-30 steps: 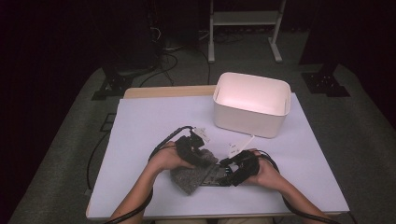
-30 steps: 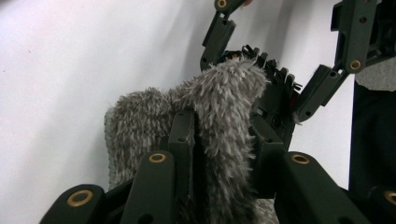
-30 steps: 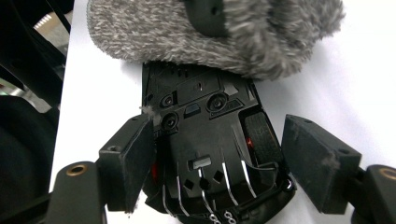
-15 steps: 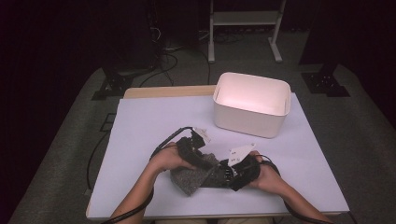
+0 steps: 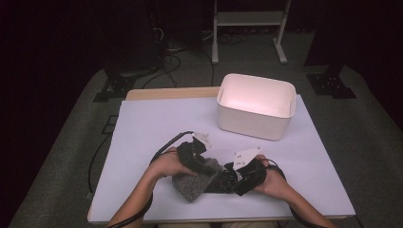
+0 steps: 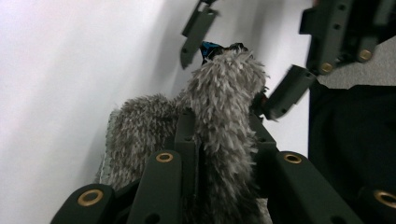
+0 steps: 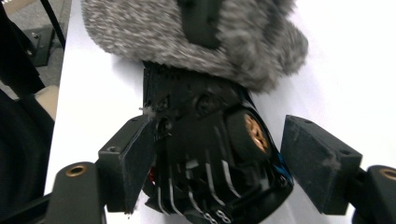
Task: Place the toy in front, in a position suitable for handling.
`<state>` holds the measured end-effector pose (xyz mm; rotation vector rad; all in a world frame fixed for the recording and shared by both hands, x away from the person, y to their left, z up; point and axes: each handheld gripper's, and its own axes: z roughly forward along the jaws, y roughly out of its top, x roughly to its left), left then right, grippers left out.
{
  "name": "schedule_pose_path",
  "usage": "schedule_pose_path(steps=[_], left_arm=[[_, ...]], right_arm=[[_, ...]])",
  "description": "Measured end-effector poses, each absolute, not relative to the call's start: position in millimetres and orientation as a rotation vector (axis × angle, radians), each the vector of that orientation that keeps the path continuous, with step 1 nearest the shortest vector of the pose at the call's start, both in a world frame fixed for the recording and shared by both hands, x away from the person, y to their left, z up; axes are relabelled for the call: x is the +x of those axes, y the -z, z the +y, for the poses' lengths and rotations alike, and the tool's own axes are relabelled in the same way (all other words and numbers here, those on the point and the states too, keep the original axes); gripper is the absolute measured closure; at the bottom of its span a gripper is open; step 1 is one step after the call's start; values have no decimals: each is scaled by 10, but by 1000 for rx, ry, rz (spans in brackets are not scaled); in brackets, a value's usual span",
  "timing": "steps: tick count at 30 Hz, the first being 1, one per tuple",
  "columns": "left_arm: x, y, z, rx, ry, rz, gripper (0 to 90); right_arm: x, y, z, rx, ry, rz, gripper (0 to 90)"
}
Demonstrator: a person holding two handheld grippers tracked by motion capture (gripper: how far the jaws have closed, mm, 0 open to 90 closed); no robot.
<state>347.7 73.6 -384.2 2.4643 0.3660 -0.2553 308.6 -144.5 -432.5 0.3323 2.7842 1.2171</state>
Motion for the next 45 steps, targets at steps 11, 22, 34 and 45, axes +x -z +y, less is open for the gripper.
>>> schedule_pose_path(steps=[11,22,34,45], left_arm=[[3313,3784,766,2453,287,285,728],[3269,3754,767,2450,290,243,740],[3350,3617,638,2458,190,236,767],[3319,3651,573,2513,138,247,580]], right_arm=[[3041,4414,-1478,356,-1236,2875,332],[3001,4425,-1477,326,-1323,2920,550],[2964,4401,-1441,286,-1229,2782,570],[3011,4411,-1538,323,-1260,2821,525]])
